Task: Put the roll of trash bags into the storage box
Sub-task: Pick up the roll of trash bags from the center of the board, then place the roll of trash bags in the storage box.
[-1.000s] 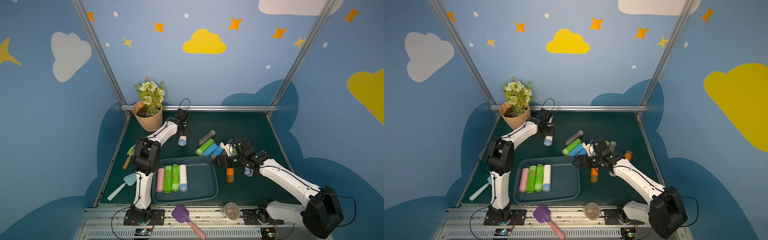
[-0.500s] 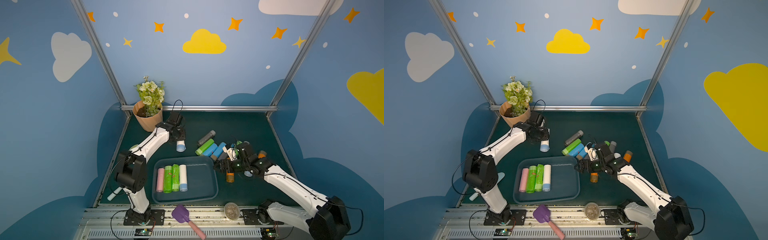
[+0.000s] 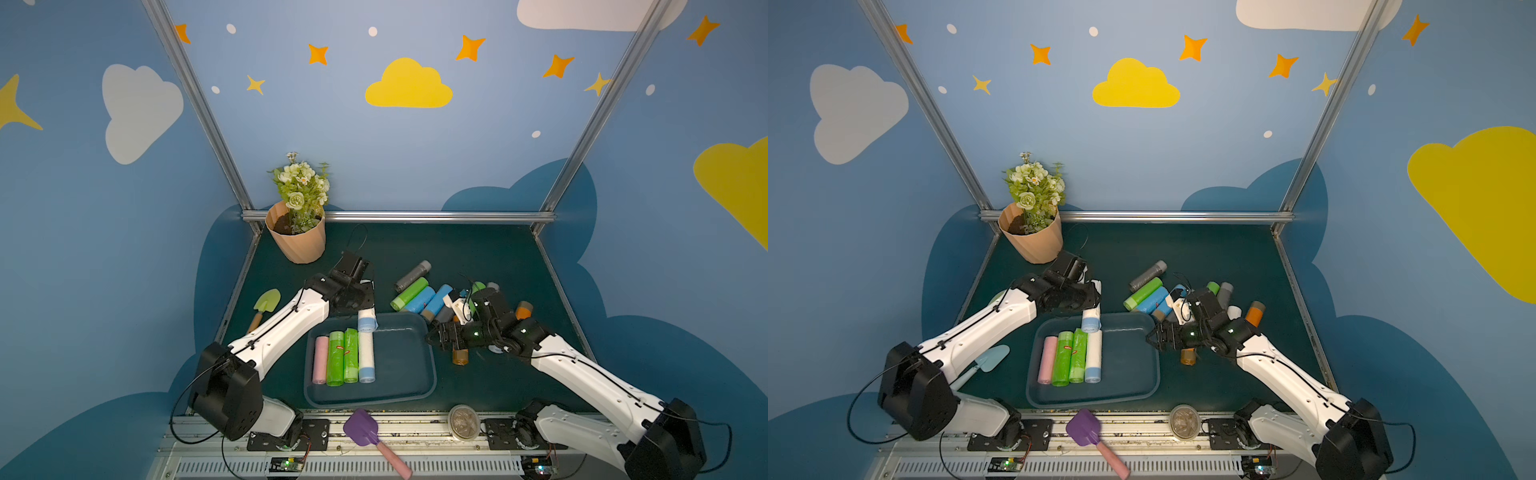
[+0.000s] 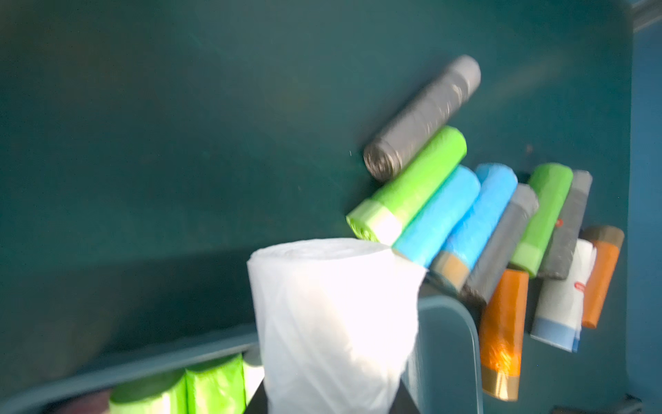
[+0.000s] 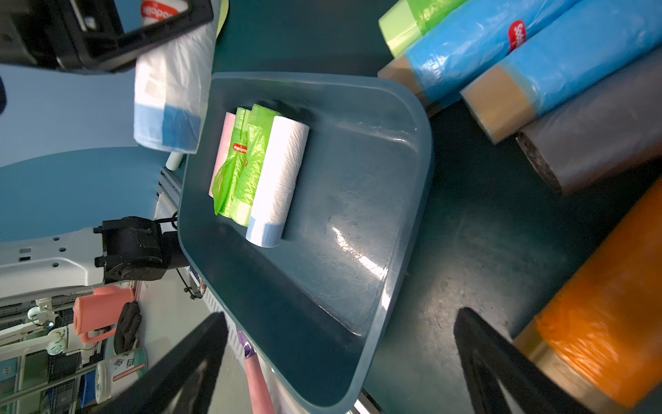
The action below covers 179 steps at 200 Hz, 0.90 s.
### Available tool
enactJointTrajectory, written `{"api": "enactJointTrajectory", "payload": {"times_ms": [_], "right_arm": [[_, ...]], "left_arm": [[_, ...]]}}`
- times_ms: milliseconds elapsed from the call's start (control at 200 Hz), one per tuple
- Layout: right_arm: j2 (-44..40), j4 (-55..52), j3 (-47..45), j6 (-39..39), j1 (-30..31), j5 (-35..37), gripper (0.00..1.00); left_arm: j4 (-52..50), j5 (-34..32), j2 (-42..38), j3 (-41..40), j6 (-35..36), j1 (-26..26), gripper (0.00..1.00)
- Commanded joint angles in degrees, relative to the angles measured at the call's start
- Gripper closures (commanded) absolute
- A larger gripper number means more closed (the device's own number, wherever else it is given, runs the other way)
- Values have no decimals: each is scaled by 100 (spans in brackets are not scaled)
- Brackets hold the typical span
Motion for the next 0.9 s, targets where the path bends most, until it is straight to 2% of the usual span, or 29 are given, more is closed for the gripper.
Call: {"api": "enactJointTrajectory", "payload": {"times_ms": [0,506,891], "right_arm": [[-54,-91,-39,12,89,80,3],[7,1,-64,124,589,276,3],[-92,-30,-159,231,788,401,3]], "left_arm": [[128,-247,-336,-281,-510,-259,66],[135,-952,-1080,-1169,-1627,-1442,66],[329,-1141,-899,-1340,-1939,-1782,66]]}}
